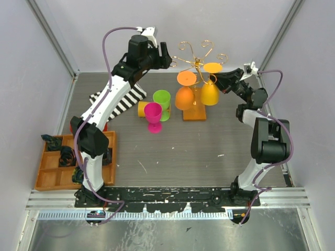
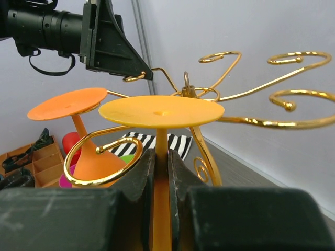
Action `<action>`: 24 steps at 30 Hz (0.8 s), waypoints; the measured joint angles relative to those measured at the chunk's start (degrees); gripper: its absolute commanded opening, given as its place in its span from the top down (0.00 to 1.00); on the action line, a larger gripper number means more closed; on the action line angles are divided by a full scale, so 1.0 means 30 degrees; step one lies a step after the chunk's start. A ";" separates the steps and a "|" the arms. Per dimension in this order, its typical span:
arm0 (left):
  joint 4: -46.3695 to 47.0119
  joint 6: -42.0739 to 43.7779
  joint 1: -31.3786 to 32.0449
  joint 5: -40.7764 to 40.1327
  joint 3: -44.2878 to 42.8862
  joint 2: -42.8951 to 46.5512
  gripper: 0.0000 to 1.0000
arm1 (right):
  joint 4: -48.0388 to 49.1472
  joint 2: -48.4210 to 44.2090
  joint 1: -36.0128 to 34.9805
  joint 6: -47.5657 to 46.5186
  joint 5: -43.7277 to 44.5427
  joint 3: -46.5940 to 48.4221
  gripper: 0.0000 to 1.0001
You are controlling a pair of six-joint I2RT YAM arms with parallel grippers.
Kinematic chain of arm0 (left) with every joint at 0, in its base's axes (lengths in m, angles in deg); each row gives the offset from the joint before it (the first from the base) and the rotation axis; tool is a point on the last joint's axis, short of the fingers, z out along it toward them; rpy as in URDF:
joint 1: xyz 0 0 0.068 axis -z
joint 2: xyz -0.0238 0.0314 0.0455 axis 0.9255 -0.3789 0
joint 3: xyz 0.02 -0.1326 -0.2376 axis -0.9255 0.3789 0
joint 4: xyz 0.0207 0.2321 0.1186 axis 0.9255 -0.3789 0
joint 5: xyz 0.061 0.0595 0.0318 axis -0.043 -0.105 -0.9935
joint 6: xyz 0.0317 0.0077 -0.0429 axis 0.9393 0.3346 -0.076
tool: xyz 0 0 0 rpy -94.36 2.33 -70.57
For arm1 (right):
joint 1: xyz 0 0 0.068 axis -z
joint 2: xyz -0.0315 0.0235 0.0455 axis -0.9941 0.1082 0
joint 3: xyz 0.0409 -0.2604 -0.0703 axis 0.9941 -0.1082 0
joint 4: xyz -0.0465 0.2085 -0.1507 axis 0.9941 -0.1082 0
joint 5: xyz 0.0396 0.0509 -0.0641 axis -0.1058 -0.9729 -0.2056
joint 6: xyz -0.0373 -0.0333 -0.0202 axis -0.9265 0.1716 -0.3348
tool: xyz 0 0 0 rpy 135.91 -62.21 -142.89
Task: Place the wine glass upside down on the wine glass rack
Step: Turn the wine glass upside down at the wine rack.
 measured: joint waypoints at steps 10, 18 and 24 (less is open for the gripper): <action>-0.0066 -0.0015 0.0066 0.0262 -0.0415 -0.0277 0.24 | 0.0007 0.0765 -0.0219 -0.0801 -0.0823 0.0772 0.99; -0.0153 -0.0007 0.0066 0.0248 -0.0612 -0.0393 0.24 | 0.0007 0.0933 -0.0219 -0.1362 -0.1632 0.0838 0.99; -0.0175 -0.0007 0.0095 0.0284 -0.0714 -0.0430 0.24 | 0.0036 0.0860 -0.0233 -0.1792 -0.1625 0.0459 0.99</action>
